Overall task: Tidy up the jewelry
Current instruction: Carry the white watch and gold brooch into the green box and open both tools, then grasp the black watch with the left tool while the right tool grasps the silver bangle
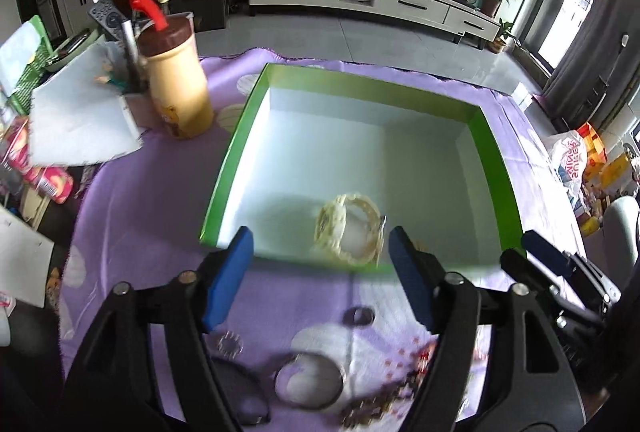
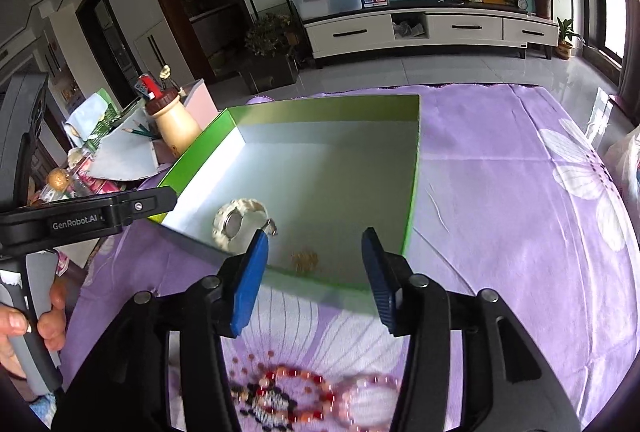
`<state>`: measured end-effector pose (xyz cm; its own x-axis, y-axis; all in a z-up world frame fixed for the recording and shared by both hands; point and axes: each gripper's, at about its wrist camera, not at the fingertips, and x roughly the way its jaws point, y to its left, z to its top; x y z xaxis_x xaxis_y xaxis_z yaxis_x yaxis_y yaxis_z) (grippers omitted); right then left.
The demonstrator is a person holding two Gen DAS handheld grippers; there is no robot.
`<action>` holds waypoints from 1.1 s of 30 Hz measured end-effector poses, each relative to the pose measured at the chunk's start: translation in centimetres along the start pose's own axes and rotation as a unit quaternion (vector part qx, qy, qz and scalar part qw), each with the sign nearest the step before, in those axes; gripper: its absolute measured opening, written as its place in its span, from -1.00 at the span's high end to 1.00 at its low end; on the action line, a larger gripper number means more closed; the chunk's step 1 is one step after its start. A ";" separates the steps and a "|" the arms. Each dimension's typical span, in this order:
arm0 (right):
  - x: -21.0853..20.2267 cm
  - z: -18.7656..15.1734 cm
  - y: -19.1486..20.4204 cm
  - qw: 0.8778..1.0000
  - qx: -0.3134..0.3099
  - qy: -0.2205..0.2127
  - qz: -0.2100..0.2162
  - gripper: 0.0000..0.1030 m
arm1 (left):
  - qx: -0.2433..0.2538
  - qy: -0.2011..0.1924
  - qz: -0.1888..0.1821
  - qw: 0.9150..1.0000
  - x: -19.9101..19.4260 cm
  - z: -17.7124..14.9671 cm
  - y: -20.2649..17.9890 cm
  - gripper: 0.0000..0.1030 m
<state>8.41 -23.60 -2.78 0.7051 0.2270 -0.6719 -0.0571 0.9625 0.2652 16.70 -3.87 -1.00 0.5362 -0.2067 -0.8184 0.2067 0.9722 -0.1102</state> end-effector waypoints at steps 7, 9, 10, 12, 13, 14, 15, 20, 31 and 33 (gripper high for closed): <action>-3.3 -3.5 0.0 1.000 -0.015 0.020 0.018 0.00 | 0.001 0.006 -0.014 1.000 -3.5 -5.2 1.8 -0.53; -4.0 -4.7 0.2 0.999 -0.025 0.030 0.025 0.00 | -0.001 0.014 -0.023 1.000 -4.0 -6.6 2.3 -0.53; -4.3 -5.4 0.2 0.998 -0.030 0.035 0.031 0.00 | -0.003 0.019 -0.027 0.999 -4.2 -7.5 2.6 -0.53; -5.0 -6.9 0.3 0.998 -0.038 0.047 0.034 0.00 | -0.006 0.028 -0.036 0.999 -4.7 -9.1 3.0 -0.53; -5.3 -7.4 0.3 0.997 -0.041 0.051 0.036 0.00 | -0.008 0.032 -0.040 0.999 -4.9 -10.0 3.2 -0.53; -5.5 -8.1 0.3 0.997 -0.043 0.055 0.038 0.00 | -0.010 0.035 -0.044 0.998 -5.1 -10.7 3.3 -0.54; -5.8 -9.0 0.4 0.996 -0.045 0.061 0.037 0.00 | -0.011 0.038 -0.046 0.998 -5.3 -11.3 3.4 -0.54; -6.8 -12.3 0.6 0.995 -0.043 0.082 0.043 0.00 | -0.027 0.053 -0.065 0.996 -6.0 -15.1 4.1 -0.55; -6.8 -15.6 2.5 0.992 -0.032 0.094 0.072 0.00 | -0.094 0.079 -0.061 0.991 -5.4 -18.6 7.8 -0.55; -6.8 -15.5 3.0 0.992 -0.037 0.091 0.075 0.00 | -0.113 0.078 -0.063 0.989 -5.3 -18.4 8.6 -0.55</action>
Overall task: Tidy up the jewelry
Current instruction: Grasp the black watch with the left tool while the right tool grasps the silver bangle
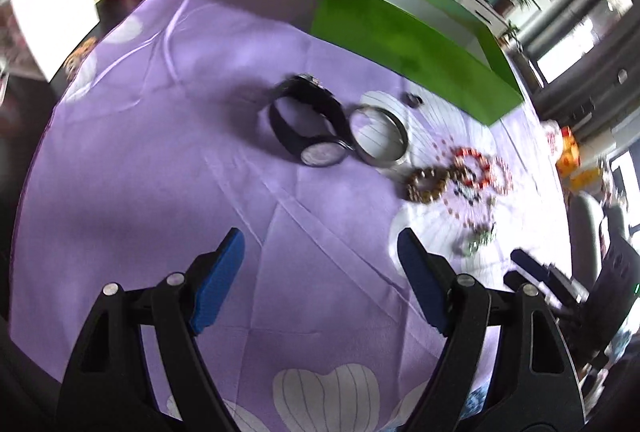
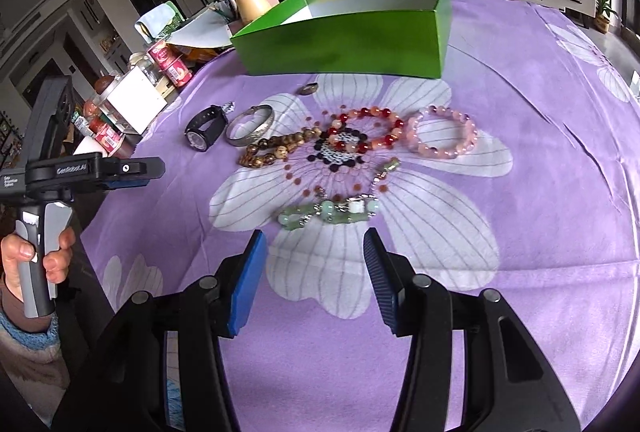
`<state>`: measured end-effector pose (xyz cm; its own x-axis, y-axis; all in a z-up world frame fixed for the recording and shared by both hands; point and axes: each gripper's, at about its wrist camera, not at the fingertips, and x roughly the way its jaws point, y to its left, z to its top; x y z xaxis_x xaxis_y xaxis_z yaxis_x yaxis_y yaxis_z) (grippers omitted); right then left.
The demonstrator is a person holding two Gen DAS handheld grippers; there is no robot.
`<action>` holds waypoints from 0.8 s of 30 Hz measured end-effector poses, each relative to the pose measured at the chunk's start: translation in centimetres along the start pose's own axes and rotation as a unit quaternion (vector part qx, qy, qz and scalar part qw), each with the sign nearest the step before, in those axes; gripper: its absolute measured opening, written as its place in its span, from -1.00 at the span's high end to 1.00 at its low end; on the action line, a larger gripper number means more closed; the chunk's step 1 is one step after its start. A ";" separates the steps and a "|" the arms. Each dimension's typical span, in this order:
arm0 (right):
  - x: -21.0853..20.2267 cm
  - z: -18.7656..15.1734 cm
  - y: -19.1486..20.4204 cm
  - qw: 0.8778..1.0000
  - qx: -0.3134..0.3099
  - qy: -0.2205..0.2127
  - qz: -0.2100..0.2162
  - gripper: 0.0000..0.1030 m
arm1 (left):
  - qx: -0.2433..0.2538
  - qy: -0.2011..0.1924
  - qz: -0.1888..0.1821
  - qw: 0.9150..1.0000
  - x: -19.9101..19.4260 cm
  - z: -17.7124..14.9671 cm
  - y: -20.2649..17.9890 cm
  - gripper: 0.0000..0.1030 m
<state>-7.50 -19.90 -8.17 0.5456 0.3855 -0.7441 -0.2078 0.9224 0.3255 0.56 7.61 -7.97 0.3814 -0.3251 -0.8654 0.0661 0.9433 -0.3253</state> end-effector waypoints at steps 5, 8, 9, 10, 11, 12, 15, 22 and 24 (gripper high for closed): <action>0.5 0.4 1.0 1.000 -0.013 0.000 0.006 0.00 | -0.056 -0.010 -0.005 0.998 0.0 1.9 1.7 -0.55; 1.0 1.0 1.5 1.000 -0.018 0.000 0.008 0.00 | -0.079 -0.014 0.006 0.997 0.4 3.4 2.3 -0.52; 1.1 1.3 1.7 1.000 -0.019 -0.001 0.010 0.00 | -0.084 -0.014 0.010 0.996 0.6 3.9 2.5 -0.45; 1.3 1.6 1.9 1.000 -0.022 -0.002 0.012 0.01 | -0.088 -0.013 0.013 0.996 1.0 4.5 2.6 -0.41; 1.4 1.9 2.1 1.000 -0.024 -0.003 0.014 0.00 | -0.090 -0.011 0.016 0.996 1.3 5.0 2.7 -0.34; 1.7 2.3 2.4 0.999 -0.028 -0.003 0.017 0.00 | -0.090 -0.009 0.023 0.996 1.6 5.5 2.8 -0.23; 2.6 3.6 3.2 0.999 -0.038 -0.003 0.013 0.00 | -0.089 0.003 0.040 0.995 3.0 6.8 2.8 0.01; 5.8 7.6 5.0 0.999 -0.049 0.013 0.000 0.01 | -0.066 0.023 0.081 0.994 4.9 7.6 2.1 0.30; 7.2 8.6 5.3 0.999 -0.045 0.026 -0.012 0.01 | -0.060 0.021 0.092 0.994 5.0 7.6 2.0 0.45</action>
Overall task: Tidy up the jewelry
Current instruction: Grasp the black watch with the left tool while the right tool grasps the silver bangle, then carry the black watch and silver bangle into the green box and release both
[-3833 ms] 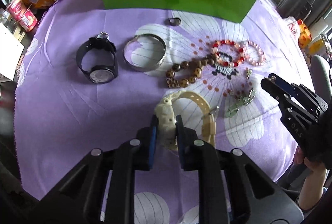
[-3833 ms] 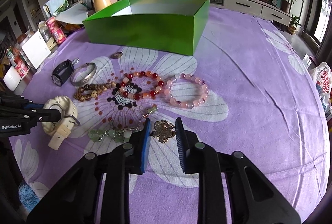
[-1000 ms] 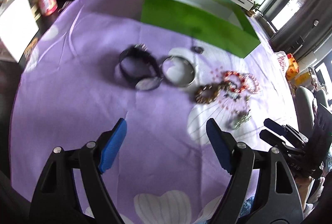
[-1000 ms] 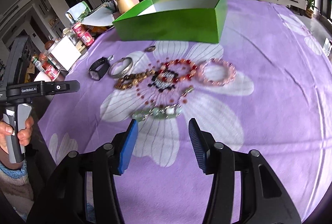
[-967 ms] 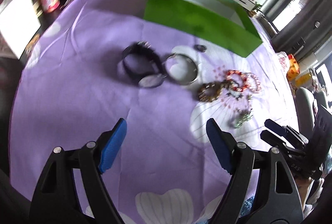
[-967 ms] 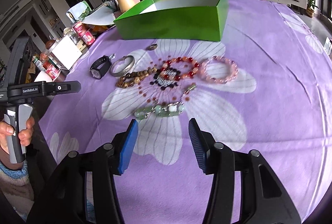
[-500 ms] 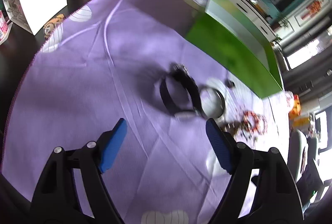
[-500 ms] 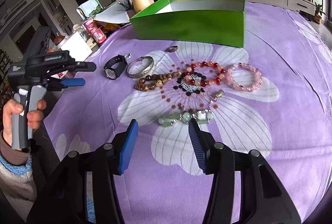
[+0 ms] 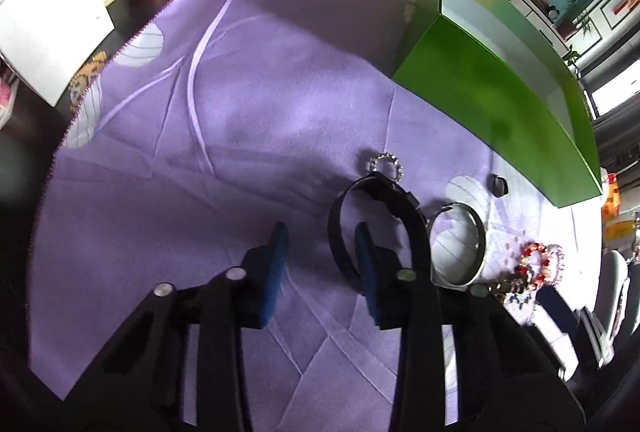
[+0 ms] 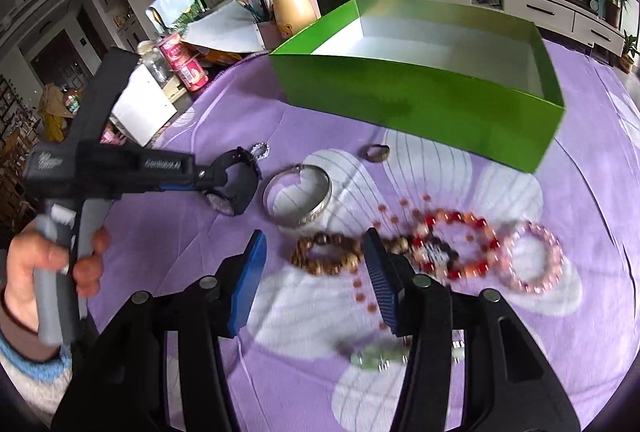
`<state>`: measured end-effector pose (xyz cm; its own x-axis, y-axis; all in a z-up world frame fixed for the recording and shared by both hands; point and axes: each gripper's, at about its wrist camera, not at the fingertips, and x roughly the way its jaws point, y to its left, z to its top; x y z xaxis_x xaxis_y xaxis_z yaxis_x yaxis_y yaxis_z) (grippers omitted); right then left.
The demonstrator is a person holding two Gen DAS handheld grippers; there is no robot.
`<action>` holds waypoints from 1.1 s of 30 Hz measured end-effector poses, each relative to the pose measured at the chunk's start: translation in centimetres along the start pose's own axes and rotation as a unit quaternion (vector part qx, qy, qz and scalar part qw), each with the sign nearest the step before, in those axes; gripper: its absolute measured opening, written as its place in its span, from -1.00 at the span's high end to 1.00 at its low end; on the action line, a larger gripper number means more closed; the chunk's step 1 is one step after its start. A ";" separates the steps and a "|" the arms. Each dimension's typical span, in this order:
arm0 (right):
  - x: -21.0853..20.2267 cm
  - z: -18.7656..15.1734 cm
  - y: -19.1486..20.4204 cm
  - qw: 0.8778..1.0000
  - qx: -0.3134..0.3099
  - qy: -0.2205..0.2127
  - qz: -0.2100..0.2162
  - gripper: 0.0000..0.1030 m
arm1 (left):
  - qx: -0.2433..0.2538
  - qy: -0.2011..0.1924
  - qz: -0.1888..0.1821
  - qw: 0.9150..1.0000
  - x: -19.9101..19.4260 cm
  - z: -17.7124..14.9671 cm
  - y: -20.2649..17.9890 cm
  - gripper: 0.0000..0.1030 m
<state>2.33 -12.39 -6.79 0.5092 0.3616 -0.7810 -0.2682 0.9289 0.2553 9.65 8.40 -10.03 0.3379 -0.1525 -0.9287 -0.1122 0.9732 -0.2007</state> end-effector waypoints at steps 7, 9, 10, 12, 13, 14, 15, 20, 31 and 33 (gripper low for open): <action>4.9 1.9 0.4 0.998 0.017 0.038 -0.046 0.46 | 0.026 -0.009 0.007 1.000 -0.1 -0.8 -0.3 0.74; 5.3 2.1 0.8 0.997 0.009 0.037 -0.064 0.55 | 0.030 -0.012 0.005 0.999 -0.2 -1.1 -0.3 0.76; 5.4 2.1 1.0 0.997 0.003 0.038 -0.071 0.57 | 0.036 -0.014 0.006 0.999 -0.2 -1.3 -0.3 0.79; 5.8 2.1 1.9 0.995 -0.024 0.040 -0.085 0.68 | 0.043 -0.016 0.006 0.999 -0.2 -1.3 -0.4 0.83; 5.9 2.1 2.2 0.994 -0.037 0.040 -0.094 0.74 | 0.045 -0.016 0.000 0.999 -0.2 -1.4 -0.3 0.84; 6.0 2.0 2.5 0.993 -0.049 0.041 -0.100 0.79 | 0.044 -0.016 -0.005 0.999 -0.2 -1.4 -0.3 0.85; 5.9 2.0 2.6 0.993 -0.057 0.040 -0.100 0.89 | 0.040 -0.017 -0.011 0.999 -0.2 -1.4 -0.1 0.86; 5.0 1.4 1.6 0.995 -0.035 0.035 -0.086 0.95 | 0.033 -0.028 -0.014 0.999 -1.2 -1.7 0.4 0.87; -2.1 1.0 0.5 0.996 0.000 -0.057 -0.062 0.95 | 0.057 -0.060 -0.014 0.996 -4.2 -2.4 -0.7 0.88; -3.2 0.6 0.2 0.996 0.004 -0.066 -0.062 0.95 | 0.060 -0.065 -0.016 0.996 -4.6 -2.6 -0.9 0.88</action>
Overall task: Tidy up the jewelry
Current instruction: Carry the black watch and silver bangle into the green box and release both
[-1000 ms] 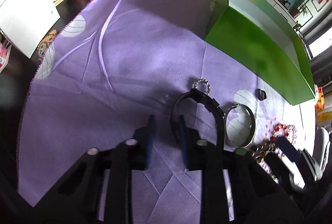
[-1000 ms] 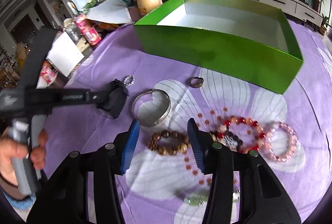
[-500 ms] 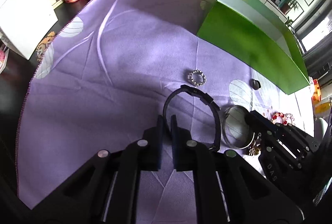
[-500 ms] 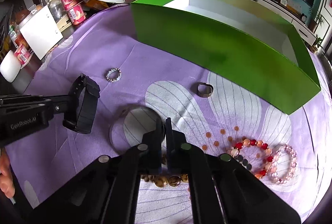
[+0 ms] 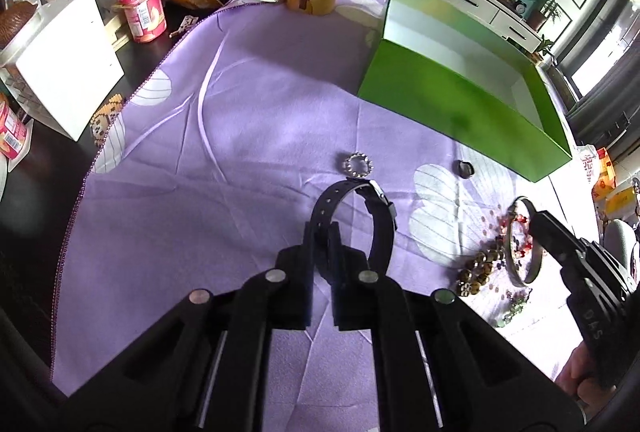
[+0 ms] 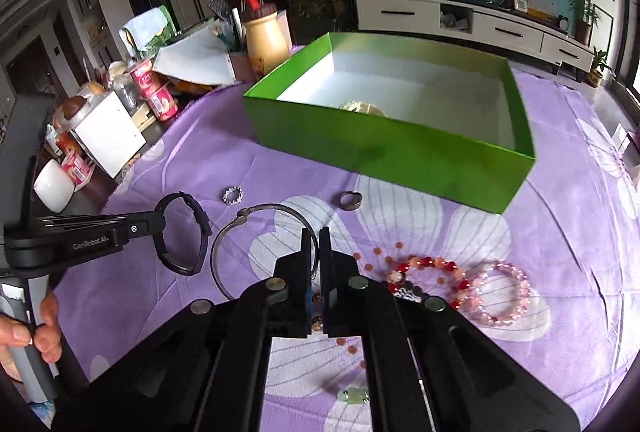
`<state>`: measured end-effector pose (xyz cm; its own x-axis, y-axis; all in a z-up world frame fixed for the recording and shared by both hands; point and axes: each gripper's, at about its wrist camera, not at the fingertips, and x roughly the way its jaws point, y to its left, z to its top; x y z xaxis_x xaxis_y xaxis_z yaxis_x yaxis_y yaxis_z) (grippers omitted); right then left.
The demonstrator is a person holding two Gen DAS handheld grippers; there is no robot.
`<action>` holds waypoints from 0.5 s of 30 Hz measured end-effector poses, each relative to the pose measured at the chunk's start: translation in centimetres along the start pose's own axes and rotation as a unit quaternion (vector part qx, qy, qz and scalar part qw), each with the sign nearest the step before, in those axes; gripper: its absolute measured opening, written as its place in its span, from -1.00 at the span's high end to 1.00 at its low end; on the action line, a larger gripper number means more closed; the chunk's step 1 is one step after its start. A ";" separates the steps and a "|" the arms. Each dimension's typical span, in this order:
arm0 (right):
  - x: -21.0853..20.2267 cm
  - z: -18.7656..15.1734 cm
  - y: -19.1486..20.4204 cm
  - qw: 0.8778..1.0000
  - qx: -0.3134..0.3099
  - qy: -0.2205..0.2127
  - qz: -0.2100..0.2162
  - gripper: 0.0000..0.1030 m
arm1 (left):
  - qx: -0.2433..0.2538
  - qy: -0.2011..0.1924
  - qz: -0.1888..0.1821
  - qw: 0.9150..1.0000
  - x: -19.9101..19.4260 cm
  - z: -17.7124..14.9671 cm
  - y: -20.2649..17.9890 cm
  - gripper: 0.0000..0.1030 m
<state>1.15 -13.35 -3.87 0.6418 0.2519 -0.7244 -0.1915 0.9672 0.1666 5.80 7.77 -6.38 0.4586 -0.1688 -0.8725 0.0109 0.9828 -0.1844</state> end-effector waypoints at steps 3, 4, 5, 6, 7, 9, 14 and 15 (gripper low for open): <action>-0.5 -0.1 -0.5 1.000 0.008 -0.004 -0.002 0.95 | 0.013 -0.012 0.003 1.000 -0.6 -0.1 -0.6 0.89; -0.7 -0.2 -0.8 1.000 0.011 -0.004 -0.003 0.95 | 0.014 -0.013 0.004 1.000 -0.7 -0.1 -0.7 0.89; -0.8 -0.3 -1.0 1.000 0.014 -0.005 -0.003 0.95 | 0.015 -0.013 0.003 1.000 -0.7 -0.1 -0.8 0.88; -0.8 -0.4 -1.2 1.000 0.017 -0.007 -0.003 0.95 | 0.016 -0.014 0.002 1.000 -0.8 0.0 -0.8 0.89; -0.9 -0.5 -1.4 1.000 0.020 -0.007 -0.003 0.95 | 0.016 -0.015 0.002 1.000 -0.9 0.1 -0.8 0.89; -1.2 -0.6 -1.8 1.000 0.024 -0.010 -0.002 0.95 | 0.014 -0.018 0.000 1.000 -1.1 0.3 -0.8 0.89; -1.8 -0.8 -2.4 0.999 0.032 -0.018 -0.002 0.95 | 0.019 -0.030 -0.004 0.999 -2.2 0.6 -1.0 0.89; -2.0 -0.7 -2.6 0.999 0.034 -0.020 -0.004 0.95 | 0.020 -0.031 -0.005 0.999 -2.4 0.7 -1.0 0.89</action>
<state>-0.17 -16.40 -3.36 0.6726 0.2445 -0.6985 -0.1362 0.9686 0.2079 5.32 7.20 -3.79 0.5132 -0.1747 -0.8403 0.0509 0.9835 -0.1733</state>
